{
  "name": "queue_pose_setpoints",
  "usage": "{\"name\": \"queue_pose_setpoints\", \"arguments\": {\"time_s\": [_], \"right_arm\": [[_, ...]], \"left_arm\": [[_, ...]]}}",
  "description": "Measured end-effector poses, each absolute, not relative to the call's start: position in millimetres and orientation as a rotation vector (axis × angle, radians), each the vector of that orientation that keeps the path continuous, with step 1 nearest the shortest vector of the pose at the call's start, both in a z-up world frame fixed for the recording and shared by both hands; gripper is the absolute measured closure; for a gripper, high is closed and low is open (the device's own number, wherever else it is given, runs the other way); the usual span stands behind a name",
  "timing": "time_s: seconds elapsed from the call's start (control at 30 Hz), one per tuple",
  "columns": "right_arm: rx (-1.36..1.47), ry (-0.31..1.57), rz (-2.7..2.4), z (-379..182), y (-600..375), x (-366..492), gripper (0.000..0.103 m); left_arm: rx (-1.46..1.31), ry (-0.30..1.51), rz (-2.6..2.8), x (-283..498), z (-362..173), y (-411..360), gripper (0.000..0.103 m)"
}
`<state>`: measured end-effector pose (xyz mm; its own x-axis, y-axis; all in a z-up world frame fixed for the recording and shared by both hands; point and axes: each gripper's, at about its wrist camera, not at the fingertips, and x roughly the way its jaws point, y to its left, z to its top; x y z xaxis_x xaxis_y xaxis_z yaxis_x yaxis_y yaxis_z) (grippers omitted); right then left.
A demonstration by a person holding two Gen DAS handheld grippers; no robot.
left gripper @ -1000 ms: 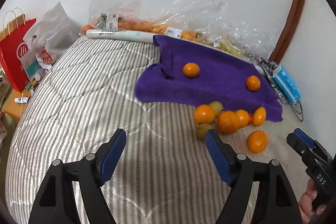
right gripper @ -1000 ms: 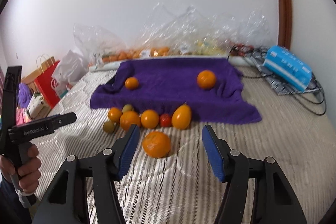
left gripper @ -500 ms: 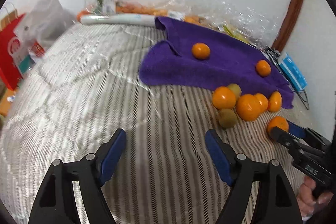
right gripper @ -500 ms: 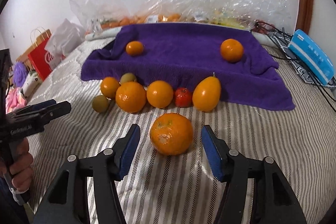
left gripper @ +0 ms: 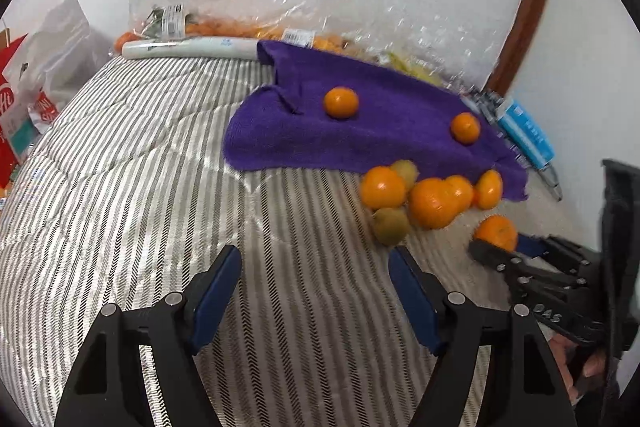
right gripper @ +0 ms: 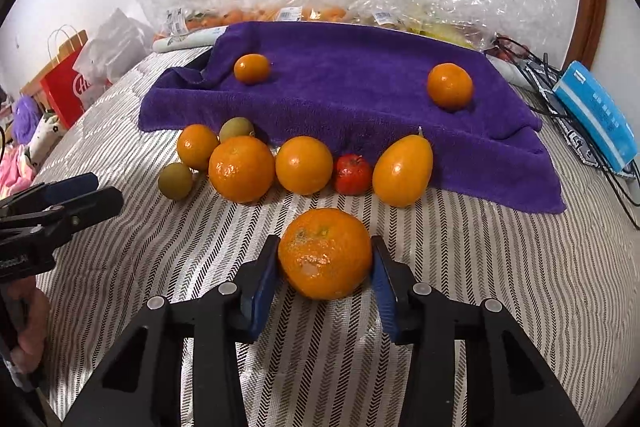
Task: Organize fruits
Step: 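Withdraw both tools and move the right tool to another large orange, then grasp the large orange with the right tool while the left tool grasps a small green fruit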
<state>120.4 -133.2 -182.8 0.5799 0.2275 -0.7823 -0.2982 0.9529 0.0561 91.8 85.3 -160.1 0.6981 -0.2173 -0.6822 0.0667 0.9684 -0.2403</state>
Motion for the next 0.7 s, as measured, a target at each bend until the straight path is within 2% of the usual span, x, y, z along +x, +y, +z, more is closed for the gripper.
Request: {"name": "queue_pose_setpoints", "arguments": {"time_s": [0.4,0.53,0.7], "right_arm": [[0.006,0.803,0.365,-167.2,-150.2,104.0,0.06],[-0.012,0.784,0.341,-164.6,-165.2,98.6,0.06],[-0.014,0.779,0.318,-165.1,-187.6,102.5,0.06]], "left_arm": [[-0.131,0.764,-0.197,84.8,-153.9,70.0,0.035],[-0.111,0.792,-0.165,88.1,-156.4,62.6,0.043],[-0.017,0.801,-0.174,93.1,-156.1,30.2,0.043]]}}
